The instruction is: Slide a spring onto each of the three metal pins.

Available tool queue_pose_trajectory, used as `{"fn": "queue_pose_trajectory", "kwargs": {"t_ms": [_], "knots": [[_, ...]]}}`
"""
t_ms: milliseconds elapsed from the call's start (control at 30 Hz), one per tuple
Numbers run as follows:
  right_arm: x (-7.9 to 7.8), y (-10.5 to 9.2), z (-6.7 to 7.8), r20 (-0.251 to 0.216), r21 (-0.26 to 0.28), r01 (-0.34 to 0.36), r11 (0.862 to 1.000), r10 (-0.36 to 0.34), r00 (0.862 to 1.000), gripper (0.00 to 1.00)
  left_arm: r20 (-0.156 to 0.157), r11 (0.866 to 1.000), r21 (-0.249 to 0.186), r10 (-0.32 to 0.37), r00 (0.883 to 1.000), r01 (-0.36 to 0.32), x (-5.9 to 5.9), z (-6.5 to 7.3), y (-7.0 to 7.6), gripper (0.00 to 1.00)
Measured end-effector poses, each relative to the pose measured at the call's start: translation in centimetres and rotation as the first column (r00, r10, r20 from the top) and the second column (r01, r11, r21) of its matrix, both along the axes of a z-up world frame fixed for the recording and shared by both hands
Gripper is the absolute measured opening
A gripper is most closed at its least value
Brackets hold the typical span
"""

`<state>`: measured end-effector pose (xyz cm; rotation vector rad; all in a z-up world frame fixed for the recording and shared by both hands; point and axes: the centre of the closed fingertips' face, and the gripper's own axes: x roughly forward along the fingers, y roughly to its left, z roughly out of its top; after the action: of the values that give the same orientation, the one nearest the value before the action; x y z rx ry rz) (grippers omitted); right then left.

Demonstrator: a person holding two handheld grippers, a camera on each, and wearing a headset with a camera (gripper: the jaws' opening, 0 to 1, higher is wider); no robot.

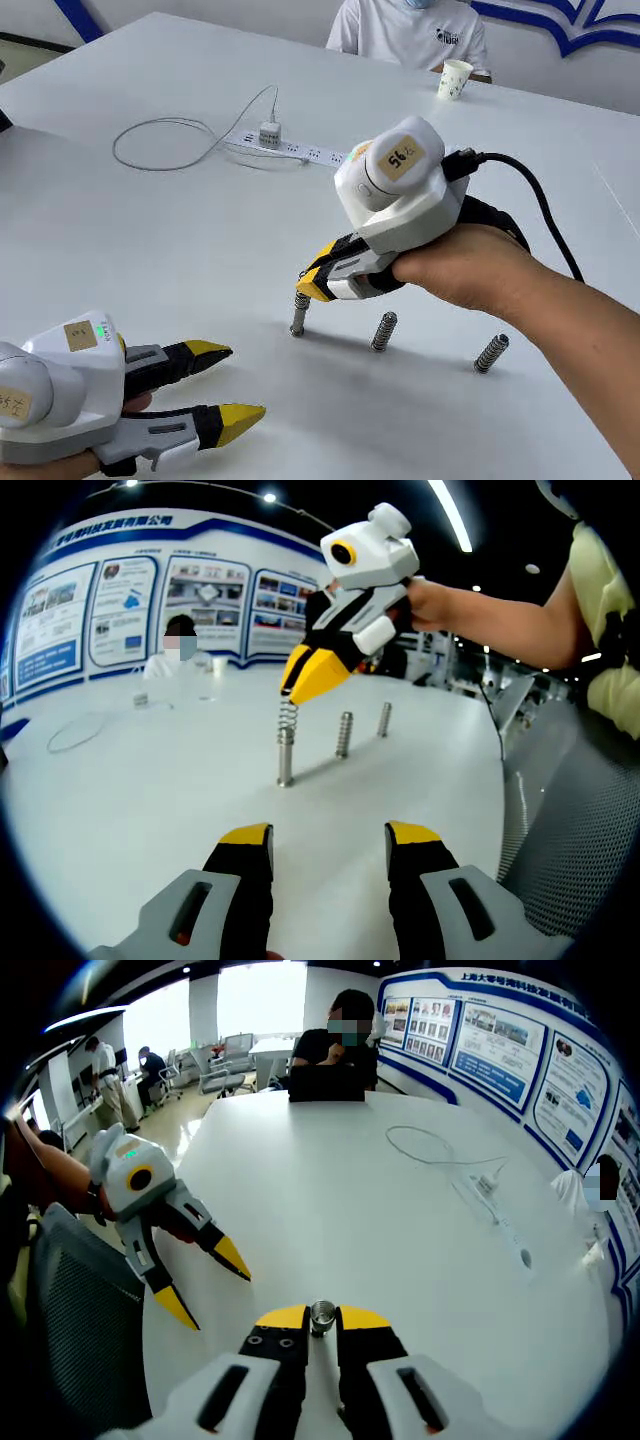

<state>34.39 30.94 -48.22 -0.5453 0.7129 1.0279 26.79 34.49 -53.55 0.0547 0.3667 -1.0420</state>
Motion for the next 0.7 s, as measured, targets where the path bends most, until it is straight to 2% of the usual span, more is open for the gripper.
{"fn": "queue_pose_trajectory", "kwargs": {"t_ms": [700], "knots": [[0.1, -0.1, -1.4, -0.034, -0.012, 0.006, 1.000, -0.007, 0.999, 0.12, -0.006, 1.000, 0.001, 0.006, 1.000, -0.006, 0.0, -0.1, 0.2, 0.46]]}}
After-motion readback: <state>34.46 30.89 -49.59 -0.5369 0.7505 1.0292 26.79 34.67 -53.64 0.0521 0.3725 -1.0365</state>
